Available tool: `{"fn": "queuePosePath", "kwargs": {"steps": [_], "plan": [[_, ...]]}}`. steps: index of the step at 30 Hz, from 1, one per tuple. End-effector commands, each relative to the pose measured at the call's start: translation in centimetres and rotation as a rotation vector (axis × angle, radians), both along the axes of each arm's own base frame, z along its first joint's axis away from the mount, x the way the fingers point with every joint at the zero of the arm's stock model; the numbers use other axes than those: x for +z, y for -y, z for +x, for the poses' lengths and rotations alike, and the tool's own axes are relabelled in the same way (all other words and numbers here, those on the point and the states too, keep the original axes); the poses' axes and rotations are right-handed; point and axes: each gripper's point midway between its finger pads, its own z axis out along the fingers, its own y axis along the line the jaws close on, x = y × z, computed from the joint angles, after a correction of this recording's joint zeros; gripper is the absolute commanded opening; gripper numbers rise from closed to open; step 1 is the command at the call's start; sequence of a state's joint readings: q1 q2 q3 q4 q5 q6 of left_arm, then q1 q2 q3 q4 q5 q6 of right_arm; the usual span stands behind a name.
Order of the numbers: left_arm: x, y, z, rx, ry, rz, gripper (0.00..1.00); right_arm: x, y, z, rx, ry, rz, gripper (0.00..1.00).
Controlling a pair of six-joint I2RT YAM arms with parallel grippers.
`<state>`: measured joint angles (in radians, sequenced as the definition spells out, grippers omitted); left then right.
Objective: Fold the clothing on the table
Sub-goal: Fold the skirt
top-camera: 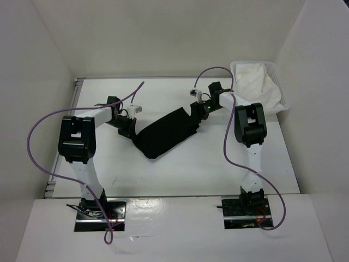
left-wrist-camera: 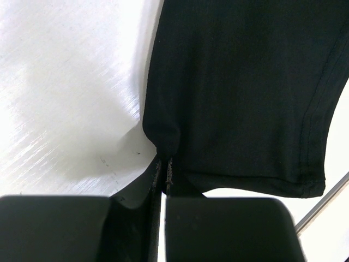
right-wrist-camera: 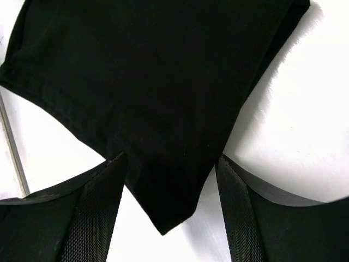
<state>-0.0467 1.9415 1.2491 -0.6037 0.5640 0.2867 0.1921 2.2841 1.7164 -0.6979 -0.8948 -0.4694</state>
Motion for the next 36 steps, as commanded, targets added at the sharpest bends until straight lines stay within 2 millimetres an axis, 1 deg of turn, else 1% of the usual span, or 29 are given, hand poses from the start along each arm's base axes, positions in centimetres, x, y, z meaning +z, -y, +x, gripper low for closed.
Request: {"fn": "queuePosePath", "kwargs": {"steps": [1, 3, 4, 6, 7, 9, 10, 12, 14, 16, 17, 19, 20, 22, 23, 24, 25, 27, 28, 29, 30, 31, 32, 33, 34, 36], "plan": [[0.0, 0.1, 0.9, -0.032, 0.041, 0.012, 0.00, -3.0, 0.3, -1.9, 0.008, -0.103, -0.064, 0.71], [0.0, 0.1, 0.9, -0.032, 0.041, 0.012, 0.00, -3.0, 0.3, -1.9, 0.008, -0.103, -0.063, 0.71], [-0.3, 0.1, 0.8, -0.032, 0.032, 0.012, 0.00, -3.4, 0.0, -2.2, 0.017, -0.113, -0.066, 0.70], [-0.3, 0.4, 0.7, -0.041, 0.032, 0.012, 0.00, -3.4, 0.0, -2.5, 0.018, -0.127, -0.069, 0.70], [-0.3, 0.4, 0.7, -0.041, 0.032, 0.012, 0.00, -3.7, -0.3, -3.0, 0.023, -0.144, -0.072, 0.70], [-0.3, 0.4, 0.7, -0.041, 0.032, 0.012, 0.00, -3.7, -0.3, -3.1, 0.023, -0.144, -0.072, 0.70], [-0.2, 0.6, 0.7, -0.043, 0.031, 0.003, 0.00, -3.7, -0.7, -3.3, 0.034, -0.144, -0.073, 0.68], [-0.2, 0.6, 0.7, -0.043, 0.031, 0.003, 0.00, -3.8, -0.6, -3.2, 0.032, -0.142, -0.082, 0.66], [-0.2, 0.6, 0.7, -0.043, 0.031, 0.003, 0.00, -3.7, -0.7, -3.1, 0.026, -0.140, -0.080, 0.59], [-0.4, 0.6, 0.4, -0.043, 0.022, 0.004, 0.00, -3.7, -0.7, -3.1, 0.026, -0.140, -0.080, 0.50], [-0.4, 0.6, 0.4, -0.043, 0.022, 0.004, 0.00, -3.9, -0.6, -3.0, 0.023, -0.138, -0.088, 0.39], [-0.4, 0.6, 0.4, -0.043, 0.022, 0.004, 0.00, -3.8, -0.6, -3.1, 0.018, -0.145, -0.089, 0.28], [-0.4, 0.6, 0.4, -0.043, 0.022, 0.004, 0.00, -3.9, -0.5, -3.0, 0.015, -0.143, -0.097, 0.17], [-0.4, 0.6, 0.4, -0.043, 0.022, 0.004, 0.00, -4.1, -0.4, -2.8, 0.006, -0.139, -0.107, 0.04], [-0.4, 0.6, 0.4, -0.043, 0.022, 0.004, 0.00, -4.1, -0.3, -2.8, -0.004, -0.146, -0.116, 0.00], [-0.5, 0.4, 0.4, -0.041, 0.022, 0.013, 0.00, -4.2, -0.2, -2.7, -0.006, -0.144, -0.124, 0.00], [-0.5, 0.4, 0.4, -0.041, 0.022, 0.013, 0.00, -4.2, -0.5, -3.2, 0.003, -0.155, -0.128, 0.00], [-0.5, 0.4, 0.4, -0.041, 0.022, 0.013, 0.00, -3.2, -0.1, -2.2, -0.017, -0.118, -0.164, 0.00], [-0.6, 0.3, 0.4, -0.031, 0.018, 0.023, 0.00, -2.4, -0.3, -2.0, -0.015, -0.087, -0.176, 0.00], [0.0, 0.3, 1.1, -0.021, 0.041, 0.020, 0.00, -1.3, -0.2, -1.1, -0.038, -0.058, -0.191, 0.00], [-0.1, 0.2, 1.1, -0.018, 0.042, 0.030, 0.00, -1.0, 0.3, -0.5, -0.072, -0.031, -0.253, 0.00], [0.1, 0.1, 1.5, -0.007, 0.046, 0.038, 0.00, 0.7, 0.6, 0.6, -0.092, 0.030, -0.272, 0.00], [0.1, 0.1, 1.4, 0.003, 0.039, 0.037, 0.00, 1.6, 0.6, 1.1, -0.099, 0.069, -0.296, 0.00], [0.4, 0.0, 1.9, 0.006, 0.053, 0.044, 0.00, 2.1, 1.0, 1.7, -0.130, 0.103, -0.350, 0.00], [0.7, -0.1, 2.4, 0.018, 0.062, 0.050, 0.00, 3.9, 1.1, 2.6, -0.158, 0.149, -0.358, 0.00], [1.2, -0.2, 3.3, 0.037, 0.083, 0.059, 0.00, 5.4, 0.4, 2.8, -0.154, 0.193, -0.379, 0.00]]}}
